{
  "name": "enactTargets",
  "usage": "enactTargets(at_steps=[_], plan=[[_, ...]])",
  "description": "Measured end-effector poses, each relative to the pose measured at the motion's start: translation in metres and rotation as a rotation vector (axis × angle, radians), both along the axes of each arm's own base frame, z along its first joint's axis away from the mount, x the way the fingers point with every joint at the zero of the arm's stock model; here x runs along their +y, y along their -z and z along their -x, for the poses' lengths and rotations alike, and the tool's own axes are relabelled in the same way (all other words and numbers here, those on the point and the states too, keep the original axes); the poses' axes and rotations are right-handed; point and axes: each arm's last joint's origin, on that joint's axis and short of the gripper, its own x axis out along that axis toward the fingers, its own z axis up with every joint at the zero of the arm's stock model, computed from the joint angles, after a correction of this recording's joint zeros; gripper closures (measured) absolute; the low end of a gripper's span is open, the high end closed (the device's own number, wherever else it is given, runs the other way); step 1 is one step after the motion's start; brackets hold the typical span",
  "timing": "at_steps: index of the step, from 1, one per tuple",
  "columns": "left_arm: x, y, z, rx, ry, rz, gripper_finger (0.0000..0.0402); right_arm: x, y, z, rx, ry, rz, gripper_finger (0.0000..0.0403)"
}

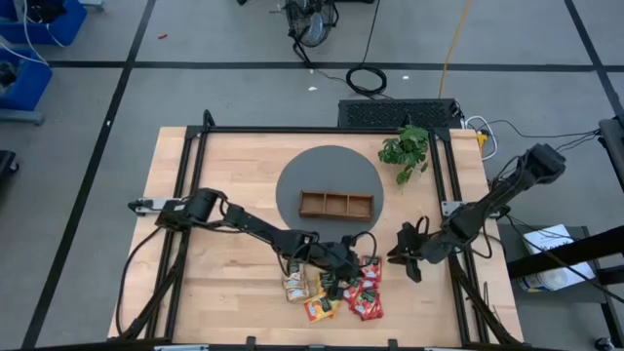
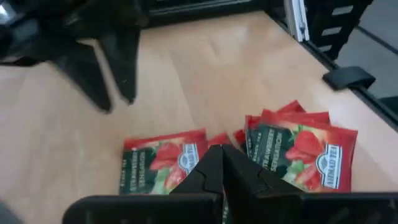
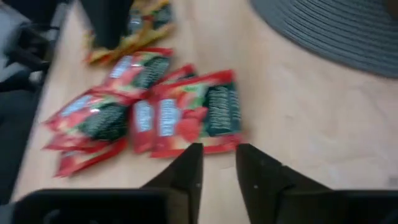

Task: Pick & Place Tea
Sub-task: Put the red tea packet into the right section of the wooden organizer

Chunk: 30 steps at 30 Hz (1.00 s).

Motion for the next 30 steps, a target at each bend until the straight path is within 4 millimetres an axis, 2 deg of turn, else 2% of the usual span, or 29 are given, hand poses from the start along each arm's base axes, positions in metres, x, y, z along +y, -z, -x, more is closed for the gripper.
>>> enactTargets(at_steps=[6,10,16,22,27,30], plan=[[0.002,0.006,-0.005,0.023,0.001,-0.004,0.0395,-0.008,0.006,-0.005,0.04,0.127,-0.036,0.0241],[0.001,0.008,-0.006,0.022,0.023,0.011,0.0397,-0.008,0.011,-0.006,0.098,0.128,-0.091,0.0221],[0.003,0.016,-0.007,0.037,0.019,0.016,0.0394,-0.008,0.016,-0.007,0.129,0.156,-0.105,0.0226],[0.008,0.031,-0.01,0.053,0.0,0.033,0.0395,-0.007,0.018,-0.008,0.135,0.174,-0.113,0.023],[0.009,0.029,-0.02,0.044,0.003,0.055,0.0398,-0.007,0.018,-0.009,0.127,0.188,-0.109,0.023],[0.007,0.038,-0.021,0.108,0.005,0.046,0.0396,-0.007,0.019,-0.01,0.124,0.192,-0.105,0.0233]])
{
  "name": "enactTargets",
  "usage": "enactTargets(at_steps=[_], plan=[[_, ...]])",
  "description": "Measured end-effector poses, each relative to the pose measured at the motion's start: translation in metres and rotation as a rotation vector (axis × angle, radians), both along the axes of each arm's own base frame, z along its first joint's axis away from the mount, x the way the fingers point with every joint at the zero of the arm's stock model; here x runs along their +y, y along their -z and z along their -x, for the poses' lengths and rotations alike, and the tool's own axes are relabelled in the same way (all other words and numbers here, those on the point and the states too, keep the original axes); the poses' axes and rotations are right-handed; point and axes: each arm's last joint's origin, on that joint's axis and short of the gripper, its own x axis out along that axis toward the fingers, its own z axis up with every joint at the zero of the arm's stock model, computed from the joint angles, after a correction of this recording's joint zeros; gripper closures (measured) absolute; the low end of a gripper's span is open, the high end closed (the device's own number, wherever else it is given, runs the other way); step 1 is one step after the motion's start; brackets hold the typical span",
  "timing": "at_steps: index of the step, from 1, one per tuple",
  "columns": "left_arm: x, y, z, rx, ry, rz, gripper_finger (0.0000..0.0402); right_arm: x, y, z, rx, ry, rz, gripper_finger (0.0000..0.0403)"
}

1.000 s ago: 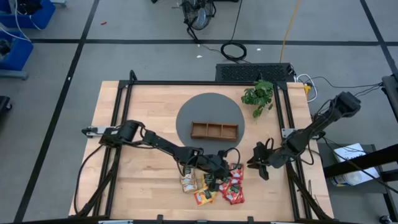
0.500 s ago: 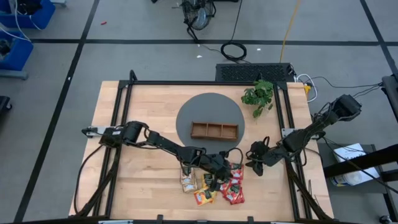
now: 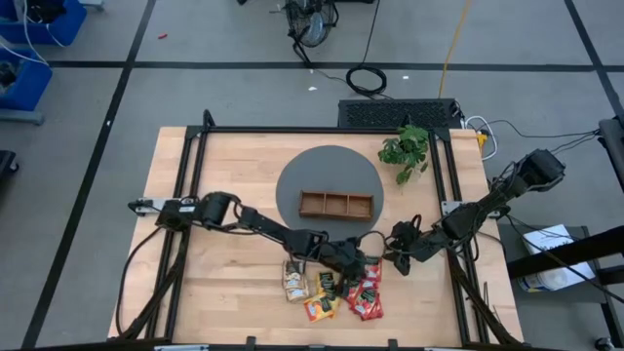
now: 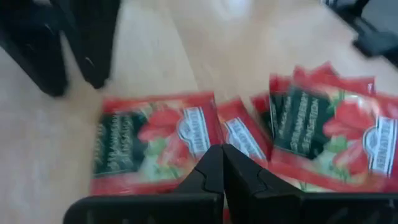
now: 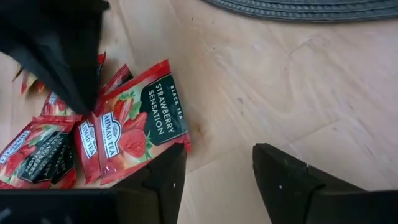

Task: Pick & Place Tea
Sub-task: Put the red tea packet into the right section of the wooden organizer

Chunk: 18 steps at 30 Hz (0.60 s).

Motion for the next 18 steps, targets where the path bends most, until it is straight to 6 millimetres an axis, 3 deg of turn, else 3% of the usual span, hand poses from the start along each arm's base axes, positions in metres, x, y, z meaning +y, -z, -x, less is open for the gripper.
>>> enactTargets(at_steps=[5,18], plan=[[0.0016,0.0067,-0.0104,0.014,-0.001,0.011,0.0396,0.0015,0.0013,-0.0021,-0.007,0.0,-0.012,0.0234],[0.0047,0.0091,-0.0106,0.052,-0.011,0.015,0.0398,0.0061,-0.0027,-0.0079,-0.075,-0.039,-0.059,0.0234]])
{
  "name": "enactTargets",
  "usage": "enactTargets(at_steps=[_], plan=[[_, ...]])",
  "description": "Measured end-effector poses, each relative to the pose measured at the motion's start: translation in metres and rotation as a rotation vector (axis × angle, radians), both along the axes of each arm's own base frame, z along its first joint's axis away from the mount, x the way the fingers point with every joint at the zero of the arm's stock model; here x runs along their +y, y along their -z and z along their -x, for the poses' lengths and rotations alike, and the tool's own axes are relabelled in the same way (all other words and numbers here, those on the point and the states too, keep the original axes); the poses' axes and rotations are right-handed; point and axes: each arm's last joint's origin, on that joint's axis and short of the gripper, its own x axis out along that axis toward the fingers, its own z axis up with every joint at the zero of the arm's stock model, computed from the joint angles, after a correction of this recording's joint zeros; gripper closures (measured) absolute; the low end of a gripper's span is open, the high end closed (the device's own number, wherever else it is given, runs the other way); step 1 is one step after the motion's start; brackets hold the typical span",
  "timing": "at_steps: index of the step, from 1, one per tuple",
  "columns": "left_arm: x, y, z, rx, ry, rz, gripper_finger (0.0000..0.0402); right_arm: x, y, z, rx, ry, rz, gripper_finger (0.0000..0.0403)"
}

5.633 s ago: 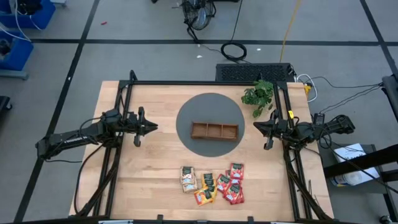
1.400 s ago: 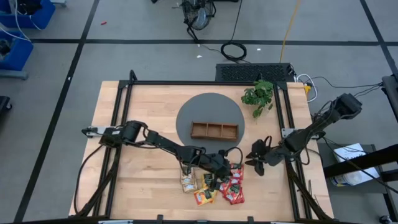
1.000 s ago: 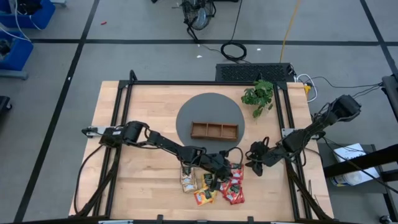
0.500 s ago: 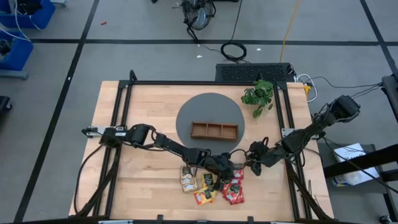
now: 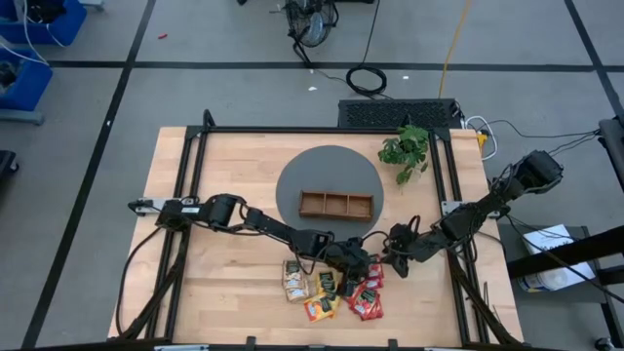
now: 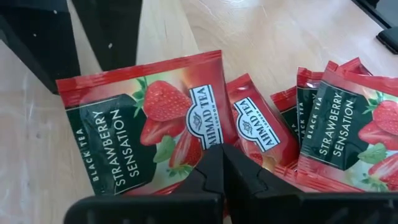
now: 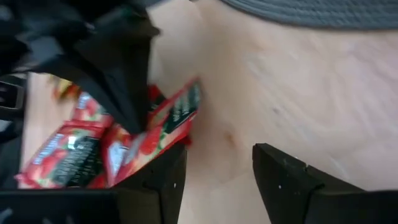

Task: Pick & Place Tea
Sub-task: Put the red tea packet into the right section of the wooden organizer

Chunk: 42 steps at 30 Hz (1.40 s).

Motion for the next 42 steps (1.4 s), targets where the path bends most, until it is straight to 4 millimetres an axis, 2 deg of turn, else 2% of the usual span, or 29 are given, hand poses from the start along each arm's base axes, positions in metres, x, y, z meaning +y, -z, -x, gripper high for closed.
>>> enactTargets(at_steps=[7,18,27,35,38,42], plan=[[0.0,0.0,0.0,0.004,0.0,-0.001,0.0396,0.003,-0.008,-0.005,-0.086,-0.026,-0.038,0.0234],[0.002,0.001,0.0,0.003,0.0,-0.002,0.0396,0.006,-0.009,-0.005,-0.064,-0.075,-0.118,0.0234],[0.002,0.001,0.0,0.001,0.0,-0.003,0.0394,0.006,0.004,-0.005,0.017,-0.035,-0.103,0.0234],[0.002,0.001,0.0,-0.003,0.004,-0.009,0.0394,0.007,0.012,-0.016,-0.035,-0.033,-0.079,0.0234],[0.002,0.001,0.0,-0.004,0.009,-0.017,0.0398,0.006,0.013,-0.017,-0.039,-0.053,-0.06,0.0249],[0.002,0.001,0.001,-0.005,0.033,-0.051,0.0381,0.005,0.012,-0.017,-0.066,-0.061,0.007,0.0311]])
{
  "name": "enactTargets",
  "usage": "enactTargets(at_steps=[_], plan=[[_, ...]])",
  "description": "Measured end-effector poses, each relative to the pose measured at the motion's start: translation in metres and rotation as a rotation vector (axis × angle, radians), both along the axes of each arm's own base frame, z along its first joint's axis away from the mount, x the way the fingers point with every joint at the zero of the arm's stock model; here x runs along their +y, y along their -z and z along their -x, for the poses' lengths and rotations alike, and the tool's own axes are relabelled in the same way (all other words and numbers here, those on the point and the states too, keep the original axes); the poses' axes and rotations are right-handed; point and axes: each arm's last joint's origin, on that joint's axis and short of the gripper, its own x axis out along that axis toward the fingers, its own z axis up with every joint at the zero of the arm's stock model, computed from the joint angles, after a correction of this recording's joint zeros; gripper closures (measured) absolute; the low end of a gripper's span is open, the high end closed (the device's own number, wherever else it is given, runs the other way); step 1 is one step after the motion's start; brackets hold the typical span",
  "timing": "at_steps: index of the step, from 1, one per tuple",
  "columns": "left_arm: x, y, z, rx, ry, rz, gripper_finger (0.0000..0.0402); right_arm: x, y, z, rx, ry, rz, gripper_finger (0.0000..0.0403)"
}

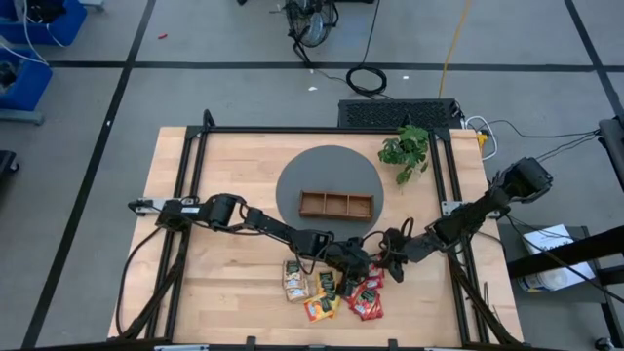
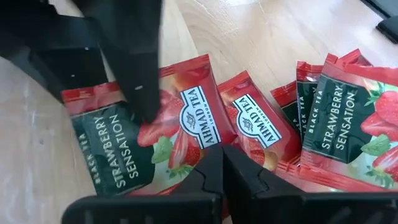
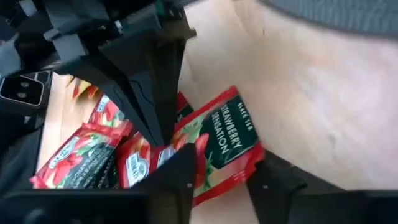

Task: Pick & Place Tea
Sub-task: Put the red tea packet into the right section of the wooden organizer

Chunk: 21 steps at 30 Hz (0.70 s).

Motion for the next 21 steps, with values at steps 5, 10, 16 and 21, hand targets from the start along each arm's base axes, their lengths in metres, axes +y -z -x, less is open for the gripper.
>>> enactTargets(at_steps=[5,10,16,21], plan=[[0.0,-0.004,0.002,0.0,0.024,-0.038,0.0344,0.0,-0.001,0.0,-0.025,-0.05,0.074,0.0393],[0.001,-0.018,0.007,0.035,-0.012,-0.103,0.0319,-0.001,-0.005,0.0,-0.055,-0.064,0.116,0.0399],[-0.006,-0.092,0.03,0.01,-0.046,-0.239,0.0299,-0.003,-0.027,0.001,-0.209,-0.134,0.213,0.0402],[-0.018,-0.137,0.057,0.027,-0.042,-0.273,0.0281,-0.004,-0.051,0.001,-0.351,-0.174,0.438,0.0402]])
